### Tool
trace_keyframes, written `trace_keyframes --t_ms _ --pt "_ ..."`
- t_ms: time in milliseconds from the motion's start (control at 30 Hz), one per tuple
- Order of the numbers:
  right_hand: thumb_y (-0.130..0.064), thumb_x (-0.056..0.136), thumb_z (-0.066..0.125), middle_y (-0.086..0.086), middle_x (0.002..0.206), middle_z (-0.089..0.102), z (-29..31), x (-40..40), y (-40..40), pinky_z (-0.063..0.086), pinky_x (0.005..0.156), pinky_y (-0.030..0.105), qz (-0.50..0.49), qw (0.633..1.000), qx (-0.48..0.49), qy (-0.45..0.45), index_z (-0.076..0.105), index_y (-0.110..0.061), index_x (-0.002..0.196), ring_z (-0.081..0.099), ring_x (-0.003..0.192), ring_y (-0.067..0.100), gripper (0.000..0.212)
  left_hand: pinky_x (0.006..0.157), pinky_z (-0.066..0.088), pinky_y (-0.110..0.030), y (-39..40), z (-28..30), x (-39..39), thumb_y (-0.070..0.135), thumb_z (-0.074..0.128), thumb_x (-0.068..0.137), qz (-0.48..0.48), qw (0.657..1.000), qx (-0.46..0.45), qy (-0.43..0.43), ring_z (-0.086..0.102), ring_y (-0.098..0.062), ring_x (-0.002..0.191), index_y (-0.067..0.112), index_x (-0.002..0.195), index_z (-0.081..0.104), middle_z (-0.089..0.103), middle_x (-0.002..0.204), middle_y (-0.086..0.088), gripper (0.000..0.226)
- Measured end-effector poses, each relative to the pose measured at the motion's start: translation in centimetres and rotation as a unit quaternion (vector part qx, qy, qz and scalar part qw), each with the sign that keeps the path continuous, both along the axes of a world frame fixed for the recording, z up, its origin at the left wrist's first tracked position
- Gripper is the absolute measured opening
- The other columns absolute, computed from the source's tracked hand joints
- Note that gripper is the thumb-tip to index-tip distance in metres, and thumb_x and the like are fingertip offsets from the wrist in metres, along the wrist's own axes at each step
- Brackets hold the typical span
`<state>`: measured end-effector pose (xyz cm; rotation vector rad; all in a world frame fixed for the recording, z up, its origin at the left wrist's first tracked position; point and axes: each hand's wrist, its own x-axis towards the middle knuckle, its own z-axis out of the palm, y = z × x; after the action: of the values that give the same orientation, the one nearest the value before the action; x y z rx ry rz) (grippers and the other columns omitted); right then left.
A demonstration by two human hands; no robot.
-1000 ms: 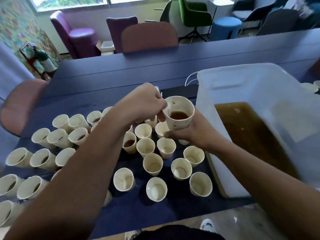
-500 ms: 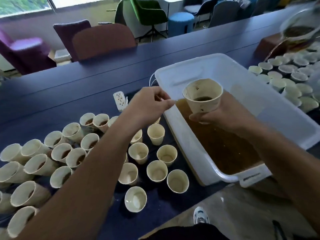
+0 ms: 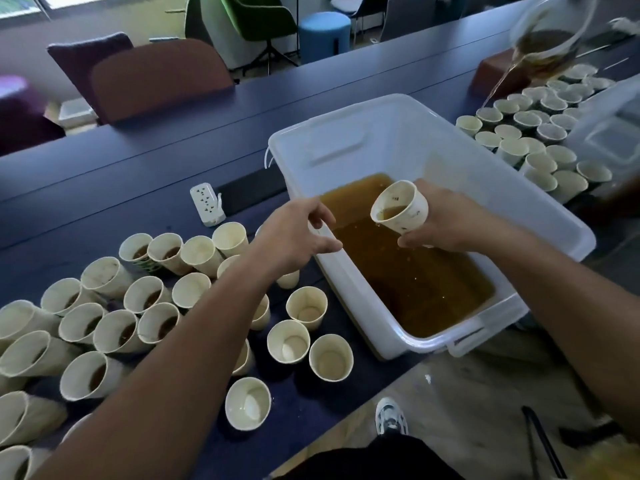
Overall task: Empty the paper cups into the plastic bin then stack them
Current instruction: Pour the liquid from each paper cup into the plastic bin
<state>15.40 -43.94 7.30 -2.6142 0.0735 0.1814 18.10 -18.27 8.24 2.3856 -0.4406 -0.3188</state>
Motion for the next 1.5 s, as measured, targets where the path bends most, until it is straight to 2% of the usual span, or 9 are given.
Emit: trace_keyframes --t_ms 233,567,700,800,1033,1267,1333,1400,1500 --pt "-0.031 0.067 0.091 -0.005 0.100 0.056 -0.9 0.7 -0.2 0.040 0.072 0.031 -0.006 0.997 -0.062 0.037 0.040 -0.035 0.106 0.054 0.090 0.021 0.065 0.065 0.039 -0.022 0.4 0.0 0.9 0.029 0.086 0.079 -0.018 0.998 -0.017 0.056 0.055 -0.009 0.081 0.029 0.097 0.066 0.056 0.093 0.006 0.027" --pt "-0.034 0.071 0.084 -0.003 0.097 0.057 0.5 1.4 0.4 0.049 0.075 0.039 -0.018 0.985 -0.163 0.059 0.038 -0.034 0.109 0.054 0.087 0.026 0.060 0.068 0.043 -0.025 0.0 0.3 1.8 0.027 0.085 0.080 -0.044 0.996 -0.005 0.078 0.050 -0.015 0.075 0.023 0.103 0.065 0.051 0.082 -0.002 0.030" --pt "-0.033 0.076 0.080 0.001 0.099 0.058 1.1 1.4 0.8 0.041 0.072 0.037 -0.013 0.974 -0.224 0.033 0.043 -0.028 0.120 0.052 0.088 0.026 0.057 0.069 0.044 -0.026 0.1 0.1 1.9 0.027 0.086 0.080 -0.043 0.996 -0.011 0.078 0.050 -0.015 0.075 0.023 0.103 0.065 0.050 0.083 -0.002 0.031" --pt "-0.029 0.079 0.076 0.007 0.108 0.061 1.4 1.4 1.0 0.039 0.074 0.038 -0.007 0.964 -0.266 0.002 0.045 -0.024 0.121 0.058 0.098 0.032 0.053 0.068 0.044 -0.025 0.1 0.0 1.8 0.027 0.085 0.080 -0.044 0.996 -0.012 0.075 0.050 -0.014 0.075 0.023 0.102 0.065 0.050 0.083 -0.002 0.030" --pt "-0.023 0.087 0.066 0.013 0.114 0.056 2.0 1.8 1.1 0.040 0.092 0.048 0.018 0.928 -0.362 -0.089 0.047 -0.021 0.124 0.054 0.109 0.037 0.041 0.066 0.043 -0.024 0.2 0.3 1.6 0.026 0.085 0.081 -0.045 0.996 -0.019 0.075 0.048 -0.014 0.072 0.023 0.100 0.064 0.049 0.082 -0.002 0.029" --pt "-0.028 0.088 0.068 0.017 0.120 0.056 2.9 1.8 1.2 0.038 0.096 0.053 0.006 0.912 -0.370 -0.177 0.049 -0.018 0.126 0.050 0.115 0.042 0.044 0.066 0.043 -0.024 0.2 0.2 1.4 0.026 0.085 0.081 -0.038 0.997 -0.016 0.068 0.049 -0.013 0.074 0.022 0.102 0.064 0.051 0.084 -0.002 0.030" --pt "-0.025 0.087 0.066 0.015 0.120 0.055 2.4 1.5 1.4 0.038 0.096 0.051 0.030 0.910 -0.388 -0.145 0.047 -0.020 0.127 0.051 0.116 0.039 0.044 0.066 0.043 -0.024 0.2 0.3 1.4 0.027 0.085 0.080 -0.036 0.997 -0.014 0.067 0.048 -0.013 0.073 0.022 0.103 0.065 0.051 0.085 -0.002 0.031" --pt "-0.024 0.084 0.068 0.008 0.118 0.055 1.0 0.8 1.7 0.039 0.094 0.046 0.075 0.908 -0.409 -0.056 0.046 -0.025 0.126 0.053 0.114 0.034 0.047 0.064 0.042 -0.022 0.2 0.2 1.3 0.027 0.085 0.080 -0.035 0.997 -0.012 0.062 0.049 -0.012 0.073 0.022 0.102 0.064 0.052 0.087 -0.002 0.031" --pt "-0.030 0.081 0.073 0.004 0.119 0.055 -0.7 -0.1 1.6 0.041 0.092 0.043 0.079 0.925 -0.372 -0.001 0.045 -0.029 0.128 0.056 0.113 0.030 0.055 0.064 0.040 -0.020 0.2 0.1 1.1 0.027 0.085 0.081 -0.030 0.998 -0.018 0.053 0.051 -0.012 0.077 0.023 0.104 0.064 0.055 0.092 -0.004 0.032"
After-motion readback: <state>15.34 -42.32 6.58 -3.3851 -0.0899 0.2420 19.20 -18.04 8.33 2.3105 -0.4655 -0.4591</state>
